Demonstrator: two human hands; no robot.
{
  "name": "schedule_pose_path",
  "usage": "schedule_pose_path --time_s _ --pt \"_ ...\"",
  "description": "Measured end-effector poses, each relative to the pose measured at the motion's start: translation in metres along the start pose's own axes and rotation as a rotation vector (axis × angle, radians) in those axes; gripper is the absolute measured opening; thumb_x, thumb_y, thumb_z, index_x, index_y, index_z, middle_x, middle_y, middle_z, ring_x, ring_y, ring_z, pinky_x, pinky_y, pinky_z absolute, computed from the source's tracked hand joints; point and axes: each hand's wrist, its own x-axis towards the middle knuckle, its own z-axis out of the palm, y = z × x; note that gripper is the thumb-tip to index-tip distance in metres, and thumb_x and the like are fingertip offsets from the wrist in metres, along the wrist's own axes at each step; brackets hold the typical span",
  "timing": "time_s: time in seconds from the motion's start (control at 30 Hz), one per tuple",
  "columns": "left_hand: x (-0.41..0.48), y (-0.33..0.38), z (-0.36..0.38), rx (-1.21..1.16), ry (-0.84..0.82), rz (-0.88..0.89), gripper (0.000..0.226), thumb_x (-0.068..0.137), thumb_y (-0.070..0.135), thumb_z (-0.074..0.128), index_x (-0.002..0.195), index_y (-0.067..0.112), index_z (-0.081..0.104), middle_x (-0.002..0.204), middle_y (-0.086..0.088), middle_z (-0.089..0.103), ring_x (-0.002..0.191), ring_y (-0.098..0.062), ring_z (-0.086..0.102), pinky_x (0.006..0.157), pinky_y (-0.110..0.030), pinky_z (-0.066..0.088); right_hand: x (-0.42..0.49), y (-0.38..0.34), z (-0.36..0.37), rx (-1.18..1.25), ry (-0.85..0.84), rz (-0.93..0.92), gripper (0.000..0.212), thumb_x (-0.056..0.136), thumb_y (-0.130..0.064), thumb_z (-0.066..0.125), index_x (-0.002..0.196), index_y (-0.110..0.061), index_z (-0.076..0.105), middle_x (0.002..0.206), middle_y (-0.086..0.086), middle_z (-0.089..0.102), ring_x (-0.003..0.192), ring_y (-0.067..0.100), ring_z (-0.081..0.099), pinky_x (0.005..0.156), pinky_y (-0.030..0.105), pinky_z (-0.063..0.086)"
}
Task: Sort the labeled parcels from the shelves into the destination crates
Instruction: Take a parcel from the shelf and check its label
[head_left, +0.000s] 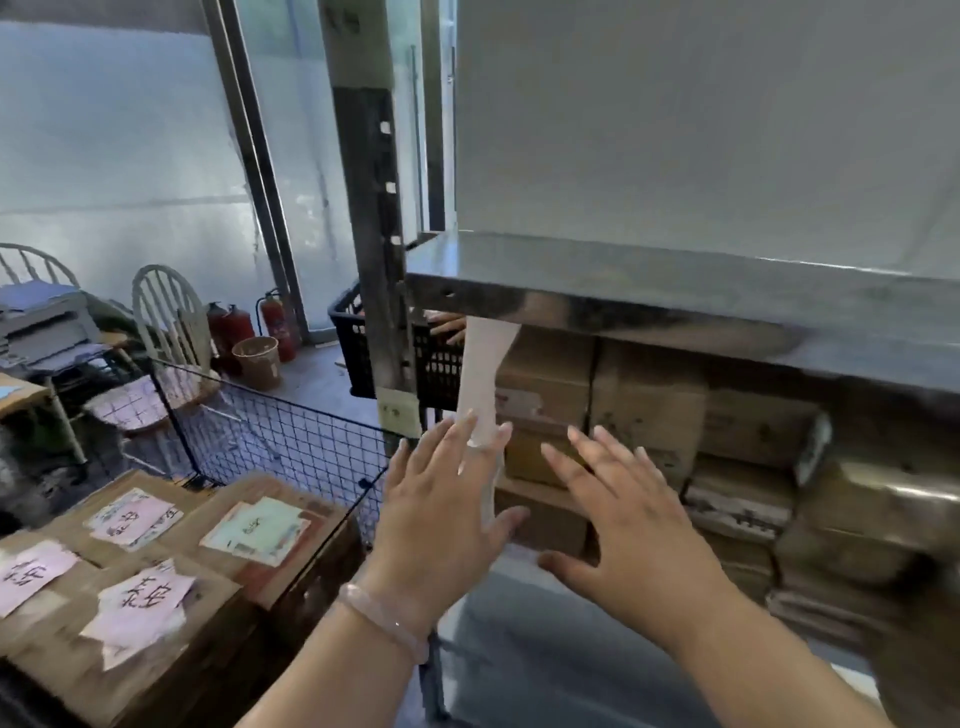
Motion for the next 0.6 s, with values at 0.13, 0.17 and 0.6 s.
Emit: schedule_pose_path --time_s 0.13,0.17,0.6 --pt "-0.017 0.108 0.015 -0.074 0.012 0.147 0.077 0.085 0.064 0.054 0.153 0.041 0.024 0.160 0.001 0.029 0.148 -0.022 0.022 0.120 -0.049 0.021 -0.092 0.059 -0.041 -0.055 0.077 0.179 0.095 0.075 -0.079 0.041 0.138 -0.056 -0.027 0.153 -0.021 -0.023 0.139 0.002 -0.032 0.113 0.034 -0.017" --pt "-0.022 0.137 0.019 -0.094 0.002 0.192 0.077 0.084 0.063 0.056 0.152 0.041 0.027 0.159 0.000 0.032 0.147 -0.022 0.025 0.119 -0.050 0.023 -0.116 0.073 -0.051 -0.068 0.089 0.235 0.098 0.075 -0.078 0.044 0.135 -0.057 -0.030 0.152 -0.021 -0.025 0.138 0.002 -0.034 0.113 0.034 -0.017" --pt "-0.079 0.463 0.075 -0.331 -0.153 0.703 0.078 0.087 0.066 0.052 0.154 0.044 0.020 0.165 0.001 0.017 0.152 -0.023 0.013 0.121 -0.046 0.007 -0.408 0.211 -0.156 -0.213 0.170 0.809 0.099 0.076 -0.077 0.048 0.151 -0.042 -0.005 0.162 -0.013 -0.002 0.148 0.008 -0.010 0.116 0.030 -0.011"
